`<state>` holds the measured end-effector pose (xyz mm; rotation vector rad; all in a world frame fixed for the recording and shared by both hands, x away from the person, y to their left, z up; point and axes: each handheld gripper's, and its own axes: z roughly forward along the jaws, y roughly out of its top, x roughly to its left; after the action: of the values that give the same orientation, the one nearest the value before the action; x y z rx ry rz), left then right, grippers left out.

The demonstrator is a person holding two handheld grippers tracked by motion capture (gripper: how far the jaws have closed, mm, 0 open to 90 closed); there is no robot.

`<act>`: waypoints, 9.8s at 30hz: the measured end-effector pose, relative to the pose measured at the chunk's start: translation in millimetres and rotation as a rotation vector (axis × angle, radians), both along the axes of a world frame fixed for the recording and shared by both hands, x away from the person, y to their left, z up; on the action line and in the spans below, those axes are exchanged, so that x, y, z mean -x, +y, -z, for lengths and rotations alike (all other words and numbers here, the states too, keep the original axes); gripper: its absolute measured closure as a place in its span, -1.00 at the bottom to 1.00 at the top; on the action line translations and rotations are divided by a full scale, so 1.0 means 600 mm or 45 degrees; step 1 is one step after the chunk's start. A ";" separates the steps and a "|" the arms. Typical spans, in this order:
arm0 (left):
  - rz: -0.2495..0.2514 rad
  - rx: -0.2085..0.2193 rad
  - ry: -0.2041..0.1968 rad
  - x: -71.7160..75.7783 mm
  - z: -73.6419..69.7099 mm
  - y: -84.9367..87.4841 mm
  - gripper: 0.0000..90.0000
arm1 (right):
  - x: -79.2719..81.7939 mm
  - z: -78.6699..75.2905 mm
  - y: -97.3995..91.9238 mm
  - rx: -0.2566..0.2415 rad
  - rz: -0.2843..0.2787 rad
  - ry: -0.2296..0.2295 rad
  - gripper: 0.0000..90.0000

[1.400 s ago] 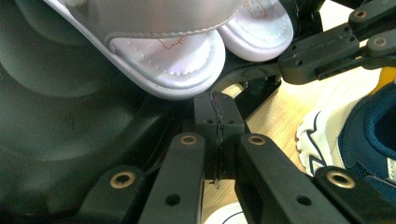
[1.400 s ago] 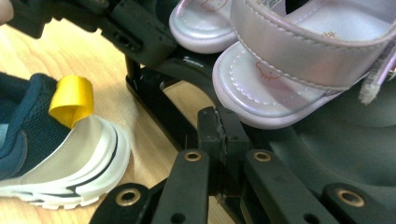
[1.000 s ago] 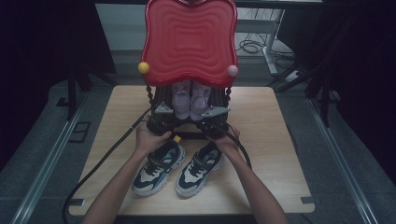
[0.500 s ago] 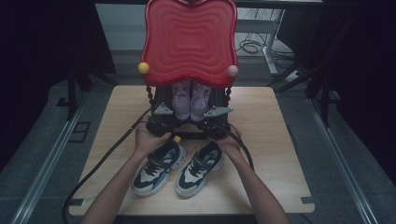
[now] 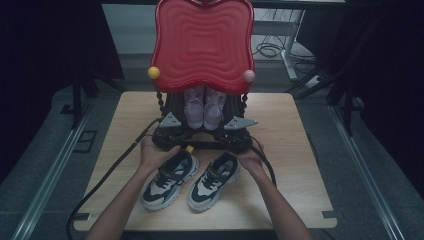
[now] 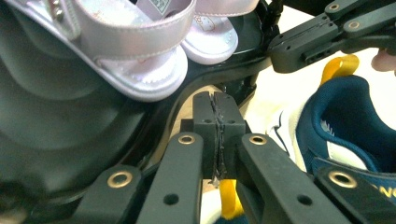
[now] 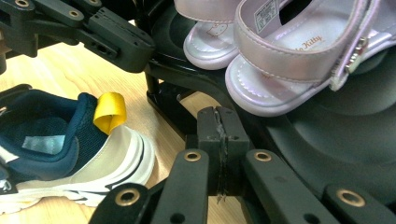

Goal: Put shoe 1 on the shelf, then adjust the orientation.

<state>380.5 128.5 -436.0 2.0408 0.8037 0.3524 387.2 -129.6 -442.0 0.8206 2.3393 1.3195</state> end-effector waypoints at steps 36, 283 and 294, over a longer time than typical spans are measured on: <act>-0.066 0.155 0.030 0.140 0.025 0.118 0.59 | 0.110 0.018 -0.122 -0.124 0.008 -0.057 0.90; -0.021 0.055 0.445 0.004 0.123 0.130 0.99 | 0.121 0.072 -0.217 -0.086 0.190 0.056 0.24; 0.012 0.092 0.452 -0.005 0.127 0.112 0.99 | 0.120 0.075 -0.217 -0.081 0.191 0.065 0.24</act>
<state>383.7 195.5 -512.2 2.0662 1.0032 -0.0484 315.1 -260.0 -486.8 1.0389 2.2343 1.3303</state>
